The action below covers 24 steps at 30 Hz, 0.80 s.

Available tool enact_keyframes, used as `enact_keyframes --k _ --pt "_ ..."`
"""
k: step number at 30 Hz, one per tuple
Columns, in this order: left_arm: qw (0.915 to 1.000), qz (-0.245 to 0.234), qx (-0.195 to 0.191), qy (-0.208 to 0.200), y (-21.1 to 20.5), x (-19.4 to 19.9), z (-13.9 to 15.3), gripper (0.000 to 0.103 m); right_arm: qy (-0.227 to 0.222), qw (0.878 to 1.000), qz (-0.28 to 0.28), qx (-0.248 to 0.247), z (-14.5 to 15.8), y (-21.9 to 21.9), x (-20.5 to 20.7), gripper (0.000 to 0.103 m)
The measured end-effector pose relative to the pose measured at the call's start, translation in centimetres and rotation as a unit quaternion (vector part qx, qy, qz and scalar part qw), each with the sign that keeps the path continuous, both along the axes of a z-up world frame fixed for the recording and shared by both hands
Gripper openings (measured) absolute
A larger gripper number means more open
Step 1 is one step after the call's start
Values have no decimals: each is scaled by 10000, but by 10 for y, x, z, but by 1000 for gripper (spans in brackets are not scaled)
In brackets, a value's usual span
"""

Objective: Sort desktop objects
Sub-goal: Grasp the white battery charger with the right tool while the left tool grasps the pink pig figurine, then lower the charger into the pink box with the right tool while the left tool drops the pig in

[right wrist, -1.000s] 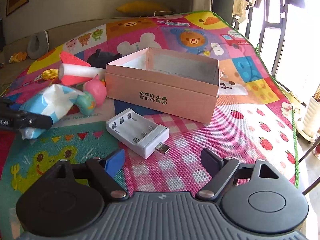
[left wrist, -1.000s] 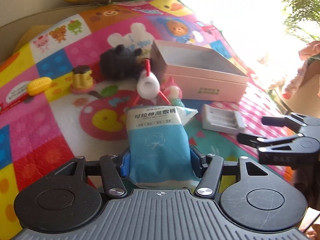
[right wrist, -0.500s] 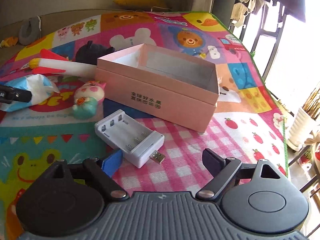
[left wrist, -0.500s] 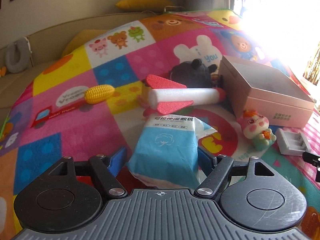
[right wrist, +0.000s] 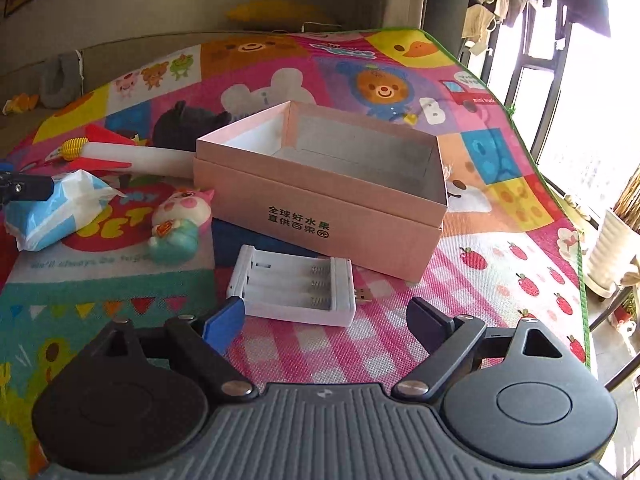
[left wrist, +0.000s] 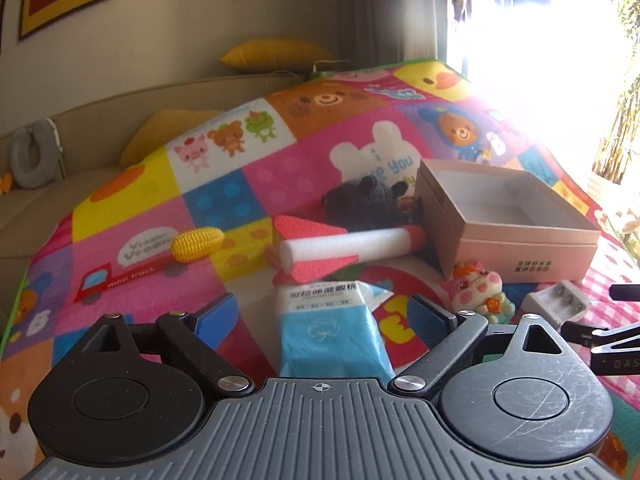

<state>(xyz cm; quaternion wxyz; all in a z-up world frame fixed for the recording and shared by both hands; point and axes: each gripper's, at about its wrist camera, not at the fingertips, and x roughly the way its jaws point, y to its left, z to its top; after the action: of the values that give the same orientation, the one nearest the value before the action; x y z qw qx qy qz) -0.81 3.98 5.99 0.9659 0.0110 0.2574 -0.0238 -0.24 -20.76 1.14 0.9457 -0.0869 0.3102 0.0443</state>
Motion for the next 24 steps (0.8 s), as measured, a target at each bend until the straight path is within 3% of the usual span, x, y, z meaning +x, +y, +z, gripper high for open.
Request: enact_keyframes --k 1,3,4,8,13,14,15,21,23,24 --pt "10000 -24 -12 -32 -1 -1 4 95 37 10000 -25 17 0 0 4 90" --pt "9999 -107 -68 -57 -5 -2 8 96 84 9998 -77 146 1 0 12 103" --pt "9998 -184 -111 -53 -8 -3 9 96 113 9996 -104 248 1 1 17 103" --pt "9986 -511 -106 -18 -24 -1 7 97 366 9974 -77 612 2 9 32 103" --pt "9976 -682 -117 100 -37 8 2 97 640 9962 -335 494 -9 17 48 103" --pt "9972 -714 -136 145 -39 11 1 97 644 9957 -316 582 -9 14 47 99" --pt "9968 -755 -157 192 -42 14 -1 97 595 9957 -295 650 -8 11 44 91" --pt "9909 -1205 -176 581 -79 42 -20 97 392 9980 -129 470 -3 -3 12 91" --pt "9885 -1268 -249 790 -90 54 -29 93 316 9987 -157 359 -1 -9 -1 91" --pt "9873 -1265 -276 917 -96 61 -34 85 274 9990 -191 305 0 -12 -8 91"
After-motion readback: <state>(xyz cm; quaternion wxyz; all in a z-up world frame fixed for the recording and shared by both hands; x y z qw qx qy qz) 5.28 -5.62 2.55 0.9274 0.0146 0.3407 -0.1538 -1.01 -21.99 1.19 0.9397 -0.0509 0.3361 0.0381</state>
